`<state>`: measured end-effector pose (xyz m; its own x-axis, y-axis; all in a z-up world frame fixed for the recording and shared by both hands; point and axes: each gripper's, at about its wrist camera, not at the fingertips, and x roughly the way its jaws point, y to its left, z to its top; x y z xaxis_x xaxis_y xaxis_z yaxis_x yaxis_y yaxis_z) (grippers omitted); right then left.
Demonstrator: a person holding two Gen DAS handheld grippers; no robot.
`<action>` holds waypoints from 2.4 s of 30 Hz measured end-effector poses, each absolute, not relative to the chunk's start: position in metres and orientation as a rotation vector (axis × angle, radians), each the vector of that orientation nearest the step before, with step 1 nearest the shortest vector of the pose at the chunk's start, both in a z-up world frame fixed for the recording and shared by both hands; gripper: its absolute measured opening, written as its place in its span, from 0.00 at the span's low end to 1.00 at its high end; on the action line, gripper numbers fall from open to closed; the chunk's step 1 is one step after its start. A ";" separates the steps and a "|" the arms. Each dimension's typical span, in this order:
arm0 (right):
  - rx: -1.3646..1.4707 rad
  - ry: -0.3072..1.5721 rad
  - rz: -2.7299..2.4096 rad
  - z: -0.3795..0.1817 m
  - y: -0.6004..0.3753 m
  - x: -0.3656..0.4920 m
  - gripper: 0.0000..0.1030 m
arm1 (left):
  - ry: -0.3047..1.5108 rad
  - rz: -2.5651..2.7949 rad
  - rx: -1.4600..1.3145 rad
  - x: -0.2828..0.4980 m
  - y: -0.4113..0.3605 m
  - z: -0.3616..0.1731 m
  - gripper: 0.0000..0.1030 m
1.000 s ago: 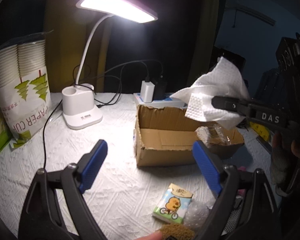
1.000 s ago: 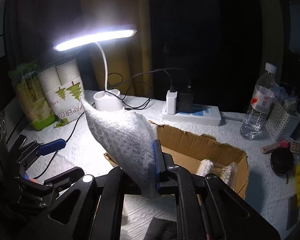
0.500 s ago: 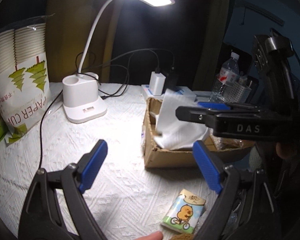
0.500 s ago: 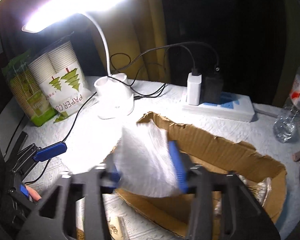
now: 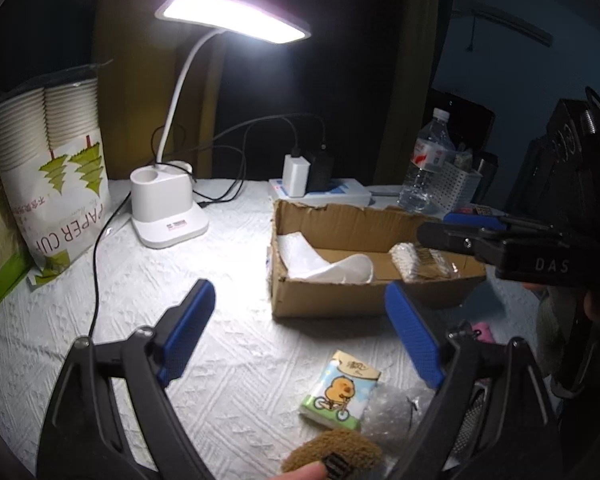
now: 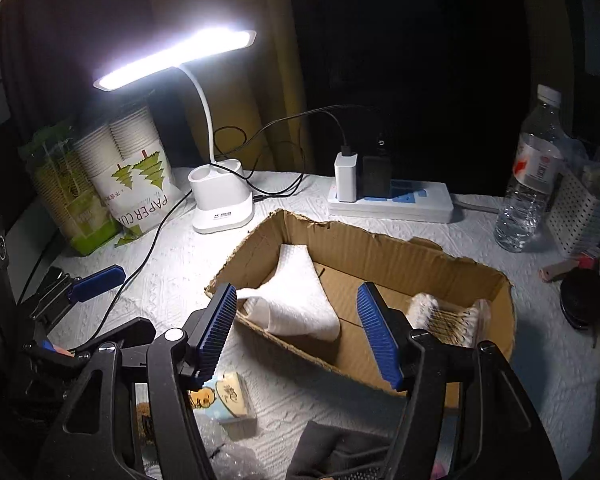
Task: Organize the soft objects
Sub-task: 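Grasp the grey-black sock with the right tool while the left tool grasps bubble wrap, then carry the sock and bubble wrap into the box and open both tools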
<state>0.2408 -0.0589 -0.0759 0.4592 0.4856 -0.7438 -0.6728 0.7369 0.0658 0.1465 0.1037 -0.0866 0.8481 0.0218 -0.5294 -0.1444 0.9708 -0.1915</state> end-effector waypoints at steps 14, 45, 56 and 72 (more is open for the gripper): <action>-0.228 0.852 0.664 -0.087 -0.117 0.182 0.64 | 0.571 0.019 -0.193 0.113 0.054 -0.097 0.86; -0.230 0.965 0.715 -0.166 -0.131 0.179 0.29 | 0.799 -0.008 -0.051 0.151 0.002 -0.159 0.85; -0.148 0.862 0.701 -0.121 -0.167 0.178 0.29 | 0.797 -0.043 -0.020 0.160 -0.015 -0.146 0.57; -0.183 0.773 0.721 -0.072 -0.155 0.193 0.29 | 0.656 -0.049 -0.049 0.155 -0.001 -0.088 0.57</action>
<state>0.1931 -0.1554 -0.0721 0.4931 0.5264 -0.6927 -0.6544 0.7490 0.1034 0.1553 -0.0012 -0.0882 0.7911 -0.0610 -0.6086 0.0299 0.9977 -0.0611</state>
